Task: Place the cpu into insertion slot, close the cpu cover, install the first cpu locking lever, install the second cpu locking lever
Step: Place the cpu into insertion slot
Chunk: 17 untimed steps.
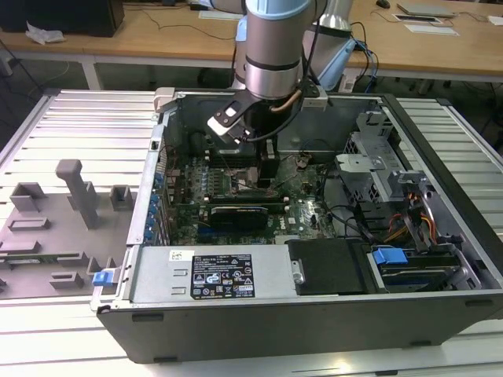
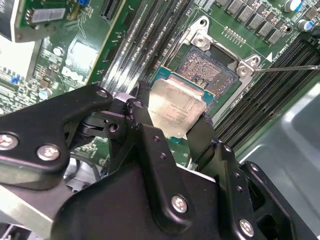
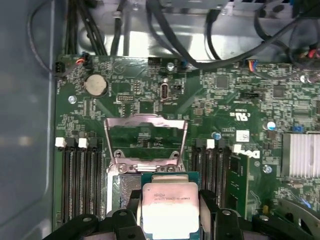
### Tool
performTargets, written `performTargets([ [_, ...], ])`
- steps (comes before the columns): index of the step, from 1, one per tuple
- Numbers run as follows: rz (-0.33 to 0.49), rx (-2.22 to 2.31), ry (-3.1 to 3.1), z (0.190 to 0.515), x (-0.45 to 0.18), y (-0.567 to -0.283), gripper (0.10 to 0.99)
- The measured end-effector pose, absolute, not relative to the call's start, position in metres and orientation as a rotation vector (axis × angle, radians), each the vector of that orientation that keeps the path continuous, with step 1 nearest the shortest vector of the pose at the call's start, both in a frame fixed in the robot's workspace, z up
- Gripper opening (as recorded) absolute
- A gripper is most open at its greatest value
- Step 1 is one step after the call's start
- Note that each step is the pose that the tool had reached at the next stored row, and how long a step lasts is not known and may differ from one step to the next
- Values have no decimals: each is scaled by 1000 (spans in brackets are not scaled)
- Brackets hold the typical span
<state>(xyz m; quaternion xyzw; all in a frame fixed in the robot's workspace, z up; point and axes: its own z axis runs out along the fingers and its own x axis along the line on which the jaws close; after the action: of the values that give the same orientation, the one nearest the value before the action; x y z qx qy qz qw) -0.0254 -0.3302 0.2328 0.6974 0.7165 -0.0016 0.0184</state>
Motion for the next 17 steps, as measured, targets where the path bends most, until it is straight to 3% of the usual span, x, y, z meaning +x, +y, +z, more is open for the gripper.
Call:
performTargets([
  [17, -2, 2167, 2221, 221, -37, -320, 541],
])
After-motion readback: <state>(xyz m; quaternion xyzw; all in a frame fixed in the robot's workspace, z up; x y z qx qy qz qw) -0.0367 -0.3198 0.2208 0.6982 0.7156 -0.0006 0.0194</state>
